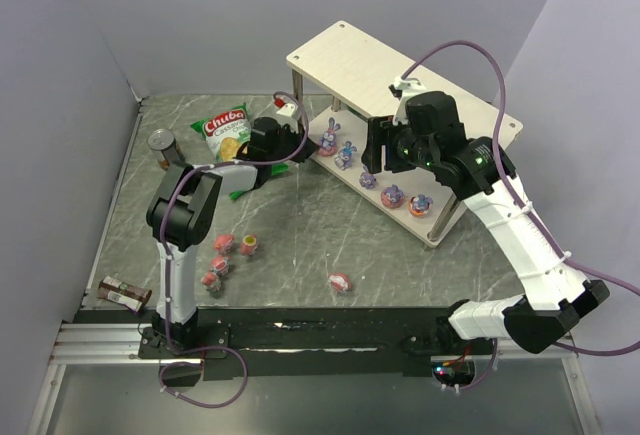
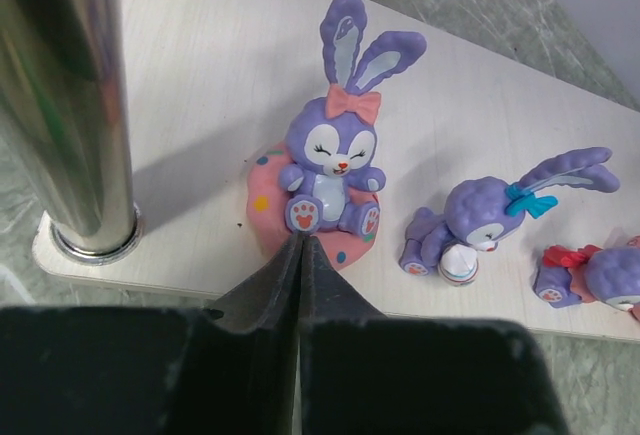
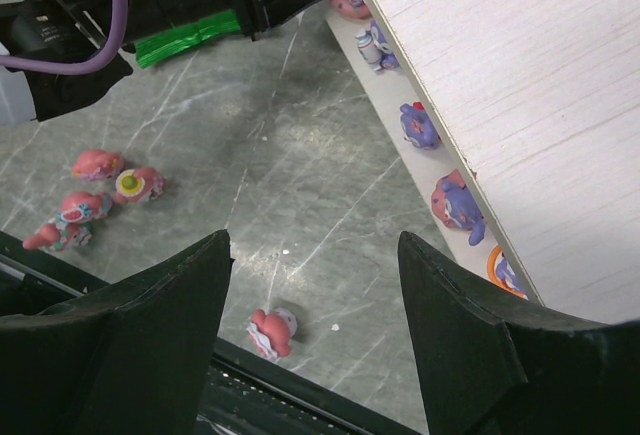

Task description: Place and organize the plastic toys onto the shelf

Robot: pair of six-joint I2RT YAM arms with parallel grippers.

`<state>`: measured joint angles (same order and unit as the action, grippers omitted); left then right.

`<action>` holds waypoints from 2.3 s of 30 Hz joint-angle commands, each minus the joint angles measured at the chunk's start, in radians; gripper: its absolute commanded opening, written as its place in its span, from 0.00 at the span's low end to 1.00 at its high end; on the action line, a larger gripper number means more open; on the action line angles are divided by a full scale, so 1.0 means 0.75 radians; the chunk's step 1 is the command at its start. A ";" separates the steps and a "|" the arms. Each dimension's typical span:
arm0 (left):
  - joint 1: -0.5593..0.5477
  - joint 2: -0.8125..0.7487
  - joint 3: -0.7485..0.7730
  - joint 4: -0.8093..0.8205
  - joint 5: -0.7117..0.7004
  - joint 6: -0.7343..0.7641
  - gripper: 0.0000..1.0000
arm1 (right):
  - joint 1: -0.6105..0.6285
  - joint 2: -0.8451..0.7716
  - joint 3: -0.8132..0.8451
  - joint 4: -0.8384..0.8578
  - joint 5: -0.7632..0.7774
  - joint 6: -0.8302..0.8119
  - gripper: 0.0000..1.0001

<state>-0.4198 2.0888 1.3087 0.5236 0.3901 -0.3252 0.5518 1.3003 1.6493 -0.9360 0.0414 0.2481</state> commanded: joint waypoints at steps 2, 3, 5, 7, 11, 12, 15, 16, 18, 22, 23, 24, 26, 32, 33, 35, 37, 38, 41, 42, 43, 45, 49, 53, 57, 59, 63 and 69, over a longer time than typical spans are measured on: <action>0.024 -0.146 -0.051 0.026 -0.060 0.031 0.13 | -0.010 -0.007 0.022 0.037 -0.012 -0.016 0.75; 0.028 -0.163 -0.059 0.030 -0.066 0.033 0.14 | -0.008 -0.009 0.016 0.041 -0.022 -0.024 0.75; 0.036 -0.220 -0.088 0.034 -0.082 0.031 0.18 | -0.010 -0.018 -0.008 0.055 -0.043 -0.036 0.76; 0.042 -0.261 -0.106 0.030 -0.095 0.035 0.21 | -0.006 -0.032 -0.029 0.068 -0.090 -0.067 0.77; 0.044 -0.408 -0.180 -0.009 -0.138 0.055 0.36 | 0.029 -0.054 -0.125 0.082 -0.164 -0.142 0.78; 0.044 -0.435 -0.194 -0.021 -0.164 0.061 0.41 | 0.068 -0.067 -0.149 0.086 -0.168 -0.157 0.79; 0.044 -0.553 -0.268 -0.070 -0.211 0.082 0.68 | 0.223 -0.075 -0.250 0.094 -0.123 -0.202 0.85; 0.044 -0.588 -0.290 -0.088 -0.256 0.086 0.76 | 0.270 -0.073 -0.274 0.094 -0.082 -0.208 0.88; 0.044 -0.690 -0.350 -0.105 -0.301 0.090 0.99 | 0.356 -0.059 -0.352 0.094 -0.067 -0.210 0.93; 0.044 -0.842 -0.403 -0.195 -0.405 0.096 0.96 | 0.526 -0.048 -0.526 0.157 -0.094 -0.165 0.95; 0.046 -0.897 -0.419 -0.227 -0.424 0.096 0.96 | 0.546 -0.044 -0.595 0.174 -0.112 -0.149 0.96; 0.046 -0.924 -0.426 -0.246 -0.440 0.086 0.96 | 0.571 -0.038 -0.626 0.190 -0.123 -0.139 0.96; 0.046 -0.995 -0.440 -0.299 -0.507 0.074 0.96 | 0.634 -0.002 -0.710 0.227 -0.119 -0.104 0.96; 0.046 -1.130 -0.464 -0.406 -0.565 0.029 0.97 | 0.710 0.146 -0.833 0.317 -0.102 -0.012 0.95; 0.046 -1.145 -0.469 -0.418 -0.555 0.027 0.96 | 0.712 0.162 -0.841 0.329 -0.092 -0.004 0.95; 0.046 -1.173 -0.489 -0.420 -0.543 0.029 0.96 | 0.723 0.203 -0.865 0.352 -0.080 0.021 0.94; 0.046 -1.190 -0.513 -0.416 -0.530 0.039 0.96 | 0.725 0.230 -0.876 0.387 -0.070 0.029 0.92; 0.046 -1.200 -0.522 -0.416 -0.530 0.037 0.97 | 0.725 0.258 -0.884 0.401 -0.063 0.037 0.91; 0.046 -1.231 -0.552 -0.410 -0.530 0.033 0.97 | 0.725 0.313 -0.882 0.426 -0.023 0.054 0.86; 0.046 -1.237 -0.559 -0.410 -0.530 0.039 0.96 | 0.725 0.326 -0.876 0.418 -0.016 0.056 0.82; 0.044 -1.245 -0.567 -0.408 -0.530 0.045 0.96 | 0.725 0.338 -0.864 0.409 0.002 0.058 0.80; 0.044 -1.251 -0.571 -0.406 -0.530 0.055 0.97 | 0.723 0.369 -0.857 0.399 0.012 0.064 0.71; 0.044 -1.257 -0.577 -0.383 -0.479 0.059 0.96 | 0.723 0.402 -0.851 0.356 0.051 0.068 0.60; 0.044 -1.249 -0.579 -0.363 -0.449 0.055 0.97 | 0.721 0.394 -0.847 0.338 0.084 0.068 0.41; 0.044 -1.231 -0.559 -0.365 -0.442 0.045 0.96 | 0.710 0.355 -0.788 0.281 0.145 0.044 0.04; 0.044 -1.208 -0.532 -0.381 -0.430 0.047 0.96 | 0.696 0.306 -0.725 0.246 0.160 0.003 0.00; 0.044 -1.159 -0.477 -0.418 -0.434 0.045 0.96 | 0.578 0.187 -0.565 0.115 0.188 -0.120 0.00; 0.044 -1.028 -0.340 -0.489 -0.424 0.025 0.96 | 0.371 -0.017 -0.189 0.049 0.229 -0.433 0.00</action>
<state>-0.3855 1.2736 0.9680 0.1810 0.0517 -0.2867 0.9066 1.4239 1.3426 -0.8597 0.1509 0.0975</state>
